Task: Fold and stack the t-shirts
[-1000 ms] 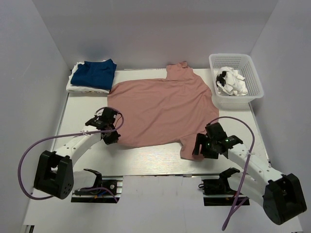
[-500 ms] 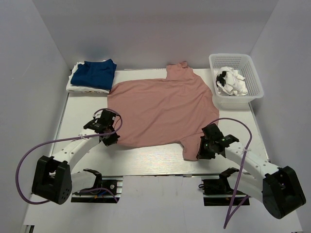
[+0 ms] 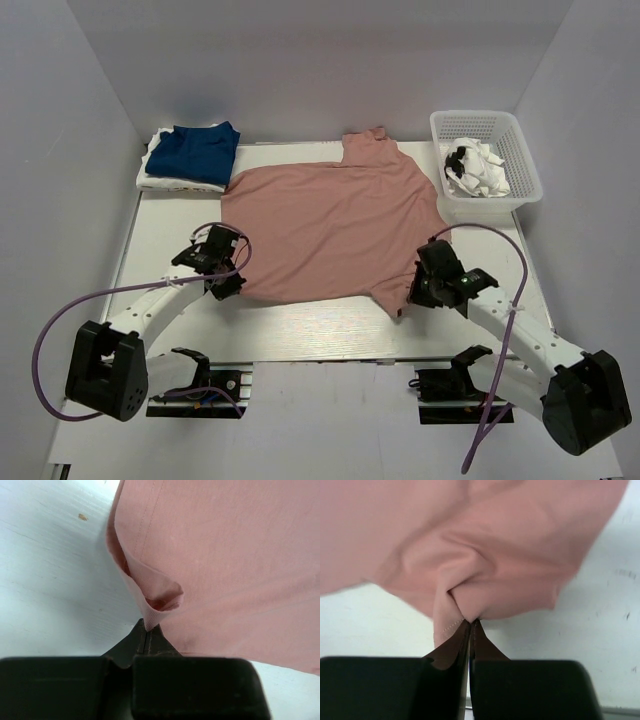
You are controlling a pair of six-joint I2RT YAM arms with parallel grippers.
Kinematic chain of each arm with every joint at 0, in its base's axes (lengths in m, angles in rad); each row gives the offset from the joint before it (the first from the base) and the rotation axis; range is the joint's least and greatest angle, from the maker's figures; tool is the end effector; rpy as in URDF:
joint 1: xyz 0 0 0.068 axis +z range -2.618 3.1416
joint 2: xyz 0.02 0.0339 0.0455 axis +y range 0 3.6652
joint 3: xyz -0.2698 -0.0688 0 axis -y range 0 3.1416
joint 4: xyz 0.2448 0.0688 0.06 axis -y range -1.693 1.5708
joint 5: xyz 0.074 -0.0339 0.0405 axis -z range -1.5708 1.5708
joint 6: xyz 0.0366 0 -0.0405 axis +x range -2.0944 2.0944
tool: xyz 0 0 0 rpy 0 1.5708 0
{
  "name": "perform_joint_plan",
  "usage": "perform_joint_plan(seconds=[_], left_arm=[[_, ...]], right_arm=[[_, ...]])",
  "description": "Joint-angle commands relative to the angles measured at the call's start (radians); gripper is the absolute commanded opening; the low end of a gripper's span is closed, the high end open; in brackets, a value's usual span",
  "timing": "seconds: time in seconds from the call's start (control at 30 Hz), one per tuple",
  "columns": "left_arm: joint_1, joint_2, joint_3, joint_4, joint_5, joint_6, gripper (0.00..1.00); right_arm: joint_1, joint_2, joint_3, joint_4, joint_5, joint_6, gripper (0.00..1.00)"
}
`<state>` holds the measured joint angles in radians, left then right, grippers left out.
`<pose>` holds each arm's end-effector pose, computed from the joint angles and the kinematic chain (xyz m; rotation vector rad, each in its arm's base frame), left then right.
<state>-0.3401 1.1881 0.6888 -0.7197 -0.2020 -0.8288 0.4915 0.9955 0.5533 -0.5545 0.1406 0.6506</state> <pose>0.1917 -0.0600 0.1961 -0.7103 2.6450 -0.0371 0.1611 0.0804 0.1968 0.2578 2.5606 0.2581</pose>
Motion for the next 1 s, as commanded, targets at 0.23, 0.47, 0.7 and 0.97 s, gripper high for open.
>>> perform_joint_plan(seconds=[0.23, 0.47, 0.7, 0.97], left_arm=[[0.022, 0.129, 0.211, -0.052, -0.158, -0.027, 0.0], [0.053, 0.335, 0.406, -0.089, -0.226, -0.015, 0.0], [0.105, 0.598, 0.658, -0.125, -0.26, -0.004, 0.0], [0.153, 0.778, 0.859, -0.109, -0.269, 0.019, 0.01]], right_arm=[[-0.01, 0.138, 0.269, 0.183, 0.151, -0.035, 0.0], [-0.051, 0.357, 0.509, 0.192, 0.214, -0.1, 0.0], [-0.114, 0.607, 0.714, 0.188, 0.205, -0.166, 0.0], [-0.168, 0.934, 1.063, 0.145, 0.142, -0.235, 0.0]])
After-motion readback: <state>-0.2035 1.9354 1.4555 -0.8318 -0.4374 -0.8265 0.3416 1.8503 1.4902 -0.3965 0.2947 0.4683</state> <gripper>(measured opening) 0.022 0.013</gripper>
